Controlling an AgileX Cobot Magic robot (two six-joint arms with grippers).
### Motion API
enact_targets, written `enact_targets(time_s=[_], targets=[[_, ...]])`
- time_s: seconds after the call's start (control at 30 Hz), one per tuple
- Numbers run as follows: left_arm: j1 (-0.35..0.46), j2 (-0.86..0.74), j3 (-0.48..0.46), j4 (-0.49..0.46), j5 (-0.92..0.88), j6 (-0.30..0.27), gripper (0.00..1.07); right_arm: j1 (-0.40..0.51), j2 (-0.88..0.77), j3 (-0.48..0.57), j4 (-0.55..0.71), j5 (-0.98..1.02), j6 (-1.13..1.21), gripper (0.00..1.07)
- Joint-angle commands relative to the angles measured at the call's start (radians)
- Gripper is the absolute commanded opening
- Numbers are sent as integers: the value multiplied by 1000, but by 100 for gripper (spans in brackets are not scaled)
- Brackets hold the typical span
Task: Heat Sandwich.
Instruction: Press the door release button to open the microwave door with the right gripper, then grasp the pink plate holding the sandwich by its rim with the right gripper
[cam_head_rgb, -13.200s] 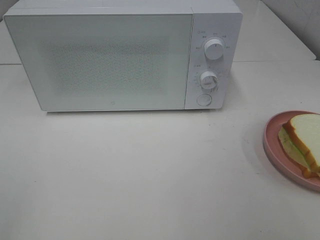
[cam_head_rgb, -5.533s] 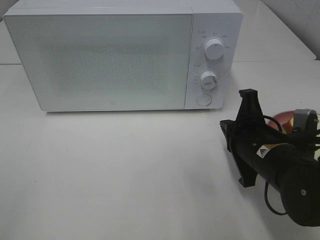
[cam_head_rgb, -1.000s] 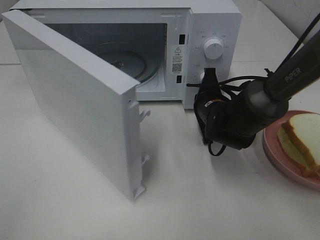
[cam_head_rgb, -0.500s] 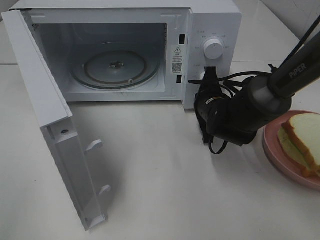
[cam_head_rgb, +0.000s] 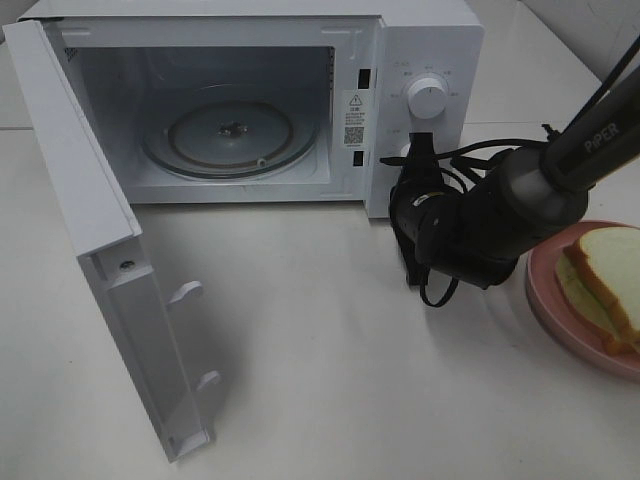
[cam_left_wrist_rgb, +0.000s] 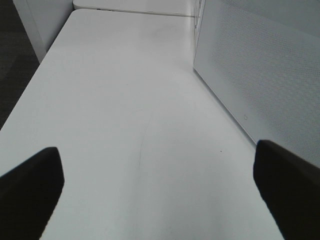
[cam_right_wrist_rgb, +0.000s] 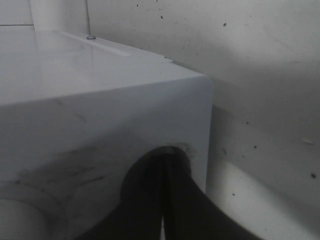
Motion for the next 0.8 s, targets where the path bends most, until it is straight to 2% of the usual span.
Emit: enact_targets(time_s=[0.03,0.3,0.57,0.8], targets=[[-1,-19,1,0,-10,0,98,-42,-22,-47,-119,-191,3,0],[-1,-19,1,0,-10,0,98,-38,-69,16,-159,-41,24,1],[-1,-19,1,0,-10,0,98,-38,-141,126,-180,46,27,1],[-1,-19,1,0,-10,0,98,-38,-224,209,-292,199,11,1]])
